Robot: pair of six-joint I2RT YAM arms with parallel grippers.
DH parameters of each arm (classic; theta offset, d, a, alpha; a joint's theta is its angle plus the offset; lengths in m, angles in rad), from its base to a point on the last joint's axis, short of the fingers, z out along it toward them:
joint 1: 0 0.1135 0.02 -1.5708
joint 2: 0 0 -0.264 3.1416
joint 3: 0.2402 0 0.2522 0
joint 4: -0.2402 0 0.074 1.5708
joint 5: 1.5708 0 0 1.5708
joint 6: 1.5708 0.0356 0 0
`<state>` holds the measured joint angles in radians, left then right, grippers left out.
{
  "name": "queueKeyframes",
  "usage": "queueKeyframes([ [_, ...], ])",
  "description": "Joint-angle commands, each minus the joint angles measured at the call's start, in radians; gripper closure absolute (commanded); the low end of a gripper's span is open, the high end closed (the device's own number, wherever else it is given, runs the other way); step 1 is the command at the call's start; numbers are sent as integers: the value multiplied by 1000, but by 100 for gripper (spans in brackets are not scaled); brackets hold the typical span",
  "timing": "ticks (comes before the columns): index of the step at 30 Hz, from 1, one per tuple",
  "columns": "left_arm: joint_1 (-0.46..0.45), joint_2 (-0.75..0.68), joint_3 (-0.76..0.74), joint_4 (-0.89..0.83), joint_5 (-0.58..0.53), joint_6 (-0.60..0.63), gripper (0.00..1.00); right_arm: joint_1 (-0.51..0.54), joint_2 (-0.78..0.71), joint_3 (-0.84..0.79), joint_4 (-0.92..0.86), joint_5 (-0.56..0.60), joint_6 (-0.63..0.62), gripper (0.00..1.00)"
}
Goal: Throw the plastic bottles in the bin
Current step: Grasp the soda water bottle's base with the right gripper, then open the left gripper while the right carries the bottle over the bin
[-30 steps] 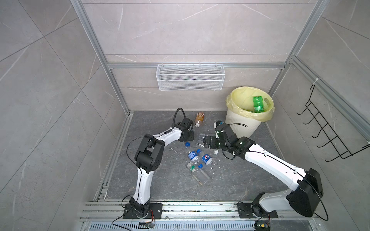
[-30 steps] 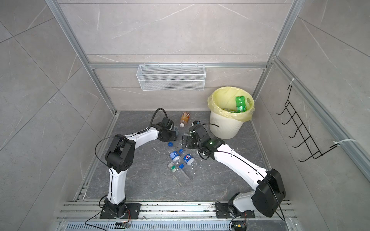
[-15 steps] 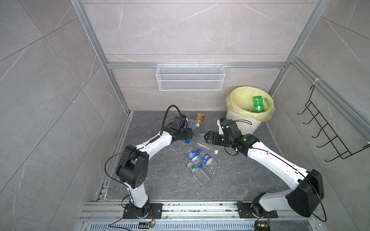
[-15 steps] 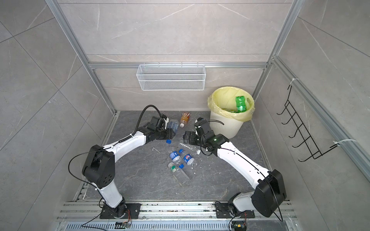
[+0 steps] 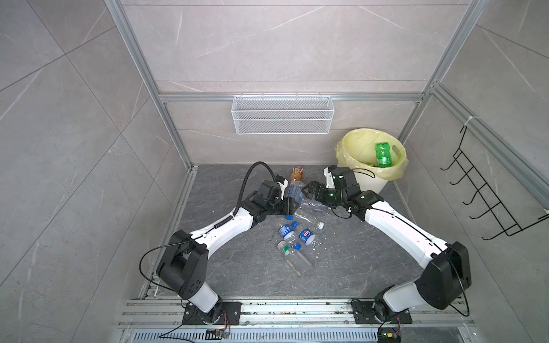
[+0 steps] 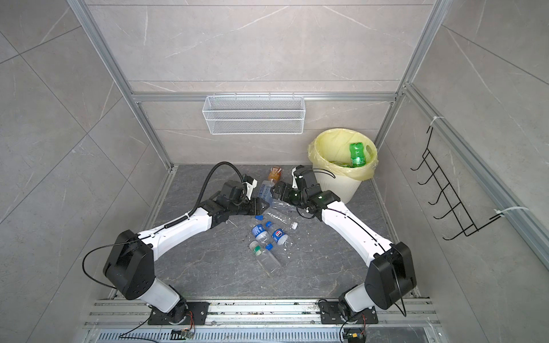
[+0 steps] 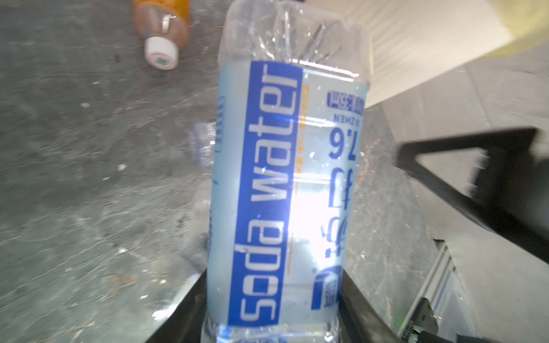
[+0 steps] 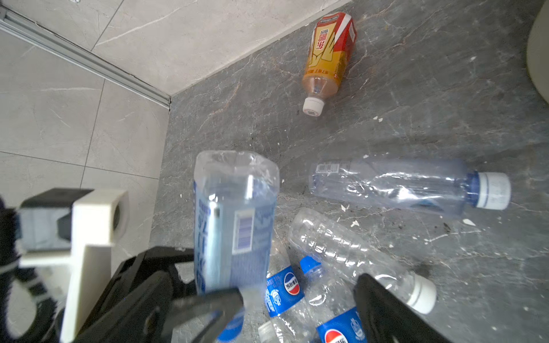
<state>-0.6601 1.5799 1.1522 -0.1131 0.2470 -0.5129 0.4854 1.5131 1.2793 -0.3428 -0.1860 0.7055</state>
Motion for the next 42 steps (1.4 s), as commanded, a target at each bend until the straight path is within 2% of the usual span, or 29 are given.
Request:
queueKeyframes([
  [1, -19, -62, 1, 73, 22, -33, 47, -13, 32, 33, 55, -44, 45, 2],
  [15, -74, -69, 4, 112, 31, -62, 47, -22, 85, 2, 150, -136, 107, 17],
  [23, -78, -70, 9, 109, 34, -65, 43, -22, 70, -8, 149, -133, 100, 38],
  [29, -78, -82, 4, 80, 16, -54, 33, -27, 49, -1, 123, -106, 80, 52],
  [35, -78, -106, -6, 54, -4, -42, 23, -44, 23, 21, 71, -79, 36, 57],
  [40, -80, -131, -3, 28, -28, -16, 3, -70, -11, 46, 16, -47, -11, 59],
  [42, -82, -135, 11, 10, -37, 4, 0, -81, -25, 68, -14, -30, -37, 59],
])
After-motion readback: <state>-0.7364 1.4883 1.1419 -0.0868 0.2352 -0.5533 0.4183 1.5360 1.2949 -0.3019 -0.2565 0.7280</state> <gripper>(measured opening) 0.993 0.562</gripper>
